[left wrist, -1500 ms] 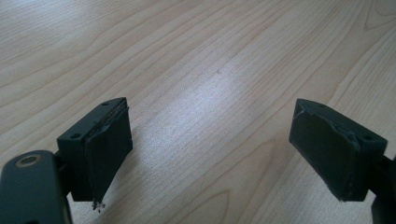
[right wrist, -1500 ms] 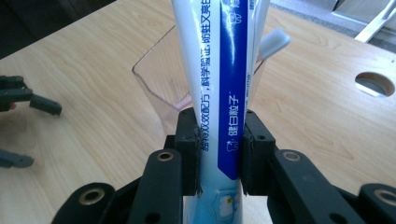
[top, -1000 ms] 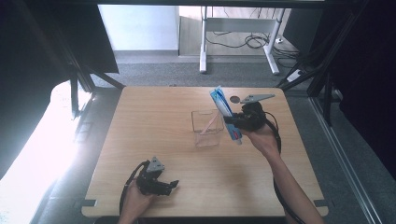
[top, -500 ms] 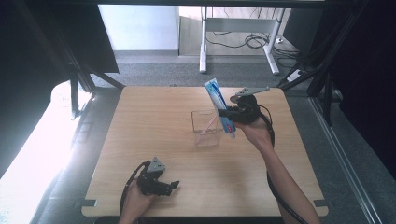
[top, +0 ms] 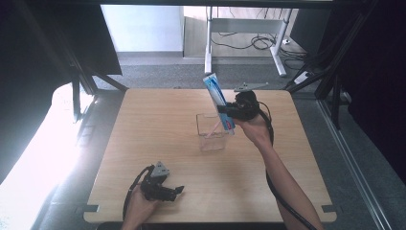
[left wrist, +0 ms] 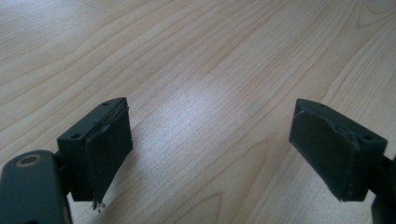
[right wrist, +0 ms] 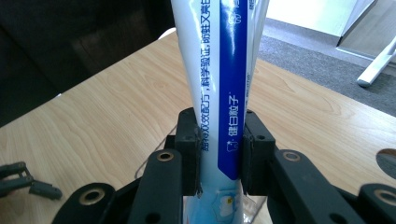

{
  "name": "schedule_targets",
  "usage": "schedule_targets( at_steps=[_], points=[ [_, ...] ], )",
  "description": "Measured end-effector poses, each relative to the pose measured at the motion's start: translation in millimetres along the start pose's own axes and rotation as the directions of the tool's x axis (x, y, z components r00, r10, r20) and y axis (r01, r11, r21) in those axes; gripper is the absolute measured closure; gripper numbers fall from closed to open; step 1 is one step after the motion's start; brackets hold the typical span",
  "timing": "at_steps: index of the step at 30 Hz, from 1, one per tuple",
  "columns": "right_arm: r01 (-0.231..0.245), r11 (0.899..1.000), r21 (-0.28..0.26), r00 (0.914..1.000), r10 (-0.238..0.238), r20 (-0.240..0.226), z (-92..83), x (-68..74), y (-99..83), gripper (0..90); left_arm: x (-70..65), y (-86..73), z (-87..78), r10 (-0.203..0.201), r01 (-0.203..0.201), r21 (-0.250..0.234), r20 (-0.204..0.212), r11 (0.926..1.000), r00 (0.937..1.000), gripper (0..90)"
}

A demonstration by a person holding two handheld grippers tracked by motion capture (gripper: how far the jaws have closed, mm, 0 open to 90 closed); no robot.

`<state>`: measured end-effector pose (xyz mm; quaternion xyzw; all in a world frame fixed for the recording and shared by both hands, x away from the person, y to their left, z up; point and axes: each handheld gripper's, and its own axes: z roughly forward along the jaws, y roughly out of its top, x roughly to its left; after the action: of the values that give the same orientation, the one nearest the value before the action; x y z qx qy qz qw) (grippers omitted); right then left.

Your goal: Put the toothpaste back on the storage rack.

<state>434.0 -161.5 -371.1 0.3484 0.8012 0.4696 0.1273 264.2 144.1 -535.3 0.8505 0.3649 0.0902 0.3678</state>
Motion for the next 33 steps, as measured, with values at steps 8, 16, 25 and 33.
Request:
schedule_targets(
  at_steps=[8,16,25,33],
  points=[
    [0.001,1.0,-0.011,1.0,-0.001,0.008,14.0,0.5,4.8,73.2,0.1,-0.2,0.3,0.002,-0.002,0.002,0.002,1.0,1.0,13.2],
    [0.016,1.0,-0.02,0.9999,-0.016,0.002,29.5,1.2,2.3,73.2,-0.6,-0.2,0.1,0.002,-0.002,0.0,0.006,1.0,1.0,13.3],
    [0.036,0.999,-0.007,0.9994,-0.036,-0.004,45.4,2.9,-9.2,73.1,-0.5,-0.5,0.3,0.005,-0.005,-0.001,0.006,1.0,1.0,13.2],
    [0.057,0.998,0.007,0.9983,-0.057,0.005,54.2,2.5,-19.4,73.0,0.0,-0.8,-0.2,0.004,-0.004,-0.003,0.006,1.0,1.0,13.3]
  ],
)
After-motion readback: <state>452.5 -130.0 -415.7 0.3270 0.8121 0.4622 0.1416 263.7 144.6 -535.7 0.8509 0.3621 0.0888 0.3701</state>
